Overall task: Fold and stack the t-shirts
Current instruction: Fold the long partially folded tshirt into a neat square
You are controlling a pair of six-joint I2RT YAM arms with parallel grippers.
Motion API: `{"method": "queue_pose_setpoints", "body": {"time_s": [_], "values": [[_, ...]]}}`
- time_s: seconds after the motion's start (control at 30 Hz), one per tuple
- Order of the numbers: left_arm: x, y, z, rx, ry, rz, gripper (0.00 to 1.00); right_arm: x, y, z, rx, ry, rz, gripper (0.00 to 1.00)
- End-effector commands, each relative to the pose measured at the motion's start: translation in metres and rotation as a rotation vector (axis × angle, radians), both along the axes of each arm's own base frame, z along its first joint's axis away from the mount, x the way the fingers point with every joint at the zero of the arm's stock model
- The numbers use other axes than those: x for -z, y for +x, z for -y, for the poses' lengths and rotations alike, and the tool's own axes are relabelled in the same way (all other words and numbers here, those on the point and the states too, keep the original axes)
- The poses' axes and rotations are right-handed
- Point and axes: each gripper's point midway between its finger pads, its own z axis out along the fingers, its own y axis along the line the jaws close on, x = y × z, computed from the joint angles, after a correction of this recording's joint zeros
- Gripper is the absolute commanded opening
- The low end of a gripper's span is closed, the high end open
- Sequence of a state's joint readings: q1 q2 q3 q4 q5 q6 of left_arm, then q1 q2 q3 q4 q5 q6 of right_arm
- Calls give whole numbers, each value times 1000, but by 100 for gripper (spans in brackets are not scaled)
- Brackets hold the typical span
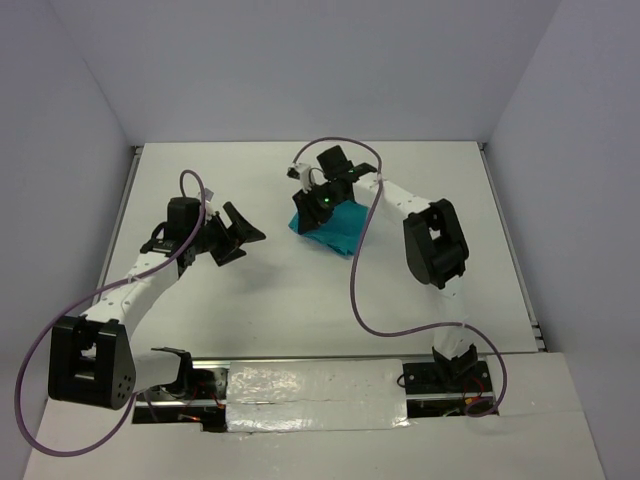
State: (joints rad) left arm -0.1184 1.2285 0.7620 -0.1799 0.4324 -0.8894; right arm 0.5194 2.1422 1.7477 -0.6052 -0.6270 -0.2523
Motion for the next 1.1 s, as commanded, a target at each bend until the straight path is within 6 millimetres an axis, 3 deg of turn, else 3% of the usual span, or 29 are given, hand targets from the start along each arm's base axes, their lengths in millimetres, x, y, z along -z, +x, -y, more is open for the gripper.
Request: {"method": "queue_pose_setpoints", "body": {"time_s": [0.0, 0.1, 0.2, 0.3, 0.37, 0.5, 0.57, 0.67, 0.73, 0.8, 0.83, 0.87, 0.9, 0.93, 1.0, 1.03, 1.07], "values": [[-10, 2, 0, 10, -5, 47, 93, -21, -8, -22, -42, 52, -3, 49], [-11, 2, -1, 13, -2, 47, 93, -20, -13, -30, -72, 71, -53, 54], [-11, 3, 0, 13, -2, 50, 93, -36, -14, -34, -95, 108, -42, 54], [-13, 5, 1, 17, -15, 67, 93, -67, 1, -26, -65, 167, 21, 51], [-17, 2, 9, 50, -56, 81, 92, -85, 27, -9, 15, 201, 64, 44], [-39, 4, 34, 158, -122, 197, 91, -84, 72, 22, 136, 130, 122, 36], [-46, 8, 49, 216, -127, 231, 88, -78, 86, 31, 172, 106, 119, 31], [-41, 14, 76, 300, -95, 214, 83, -69, 91, 36, 183, 93, 99, 29], [-35, 20, 92, 338, -63, 193, 82, -62, 83, 41, 156, 91, 74, 34], [-28, 26, 95, 329, -26, 171, 83, -64, 73, 50, 118, 90, 73, 43], [-24, 34, 95, 321, 2, 162, 83, -51, 58, 57, 54, 61, 67, 48], [-17, 35, 91, 309, 34, 131, 83, -55, 50, 63, 12, 52, 87, 50], [-22, 45, 90, 292, 62, 148, 83, -51, 36, 72, -23, 37, 61, 51], [-12, 52, 88, 289, 95, 131, 83, -41, 25, 80, -97, 21, 84, 52], [-2, 60, 83, 273, 147, 97, 81, -46, 7, 91, -159, 2, 106, 53], [0, 72, 84, 275, 172, 98, 81, -35, -1, 97, -190, -26, 114, 53], [5, 74, 83, 277, 192, 78, 80, -38, -4, 104, -191, -55, 146, 53]]}}
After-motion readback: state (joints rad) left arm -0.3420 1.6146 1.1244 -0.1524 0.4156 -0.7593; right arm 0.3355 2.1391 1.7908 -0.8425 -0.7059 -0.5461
